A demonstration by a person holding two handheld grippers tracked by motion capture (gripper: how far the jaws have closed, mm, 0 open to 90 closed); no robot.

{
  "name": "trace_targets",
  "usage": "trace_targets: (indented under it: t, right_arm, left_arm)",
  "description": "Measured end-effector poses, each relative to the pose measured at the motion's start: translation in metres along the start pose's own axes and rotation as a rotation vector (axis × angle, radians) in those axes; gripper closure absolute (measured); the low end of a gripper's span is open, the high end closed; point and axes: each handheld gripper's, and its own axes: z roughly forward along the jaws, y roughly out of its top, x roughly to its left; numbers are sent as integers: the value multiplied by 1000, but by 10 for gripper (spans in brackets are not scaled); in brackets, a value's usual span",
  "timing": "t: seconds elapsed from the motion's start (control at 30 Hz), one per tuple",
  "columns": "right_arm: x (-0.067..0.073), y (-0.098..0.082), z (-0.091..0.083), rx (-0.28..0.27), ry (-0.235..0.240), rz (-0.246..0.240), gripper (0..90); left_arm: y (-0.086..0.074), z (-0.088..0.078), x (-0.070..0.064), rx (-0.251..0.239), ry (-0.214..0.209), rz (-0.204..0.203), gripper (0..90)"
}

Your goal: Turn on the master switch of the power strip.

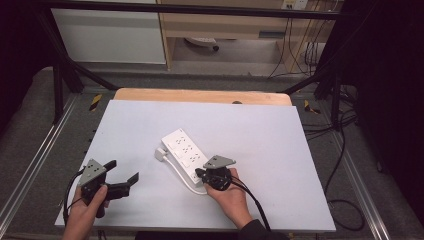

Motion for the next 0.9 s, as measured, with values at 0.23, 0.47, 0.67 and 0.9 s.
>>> trace_targets:
  t: [0.23,0.47,0.67,0.9]
  right_arm:
    - [1,0,-1,6,-3,-9,900]
    - [0,1,0,13,-1,-7,900]
    - [0,3,0,27,0,-12,900]
    - [1,5,1,39,-3,-29,900]
  left_arm:
    - [0,0,0,0,3,-1,57]
    - [0,0,0,5,1,3,58]
    - [0,0,0,5,2,-1,59]
    - [0,0,0,5,1,-3,59]
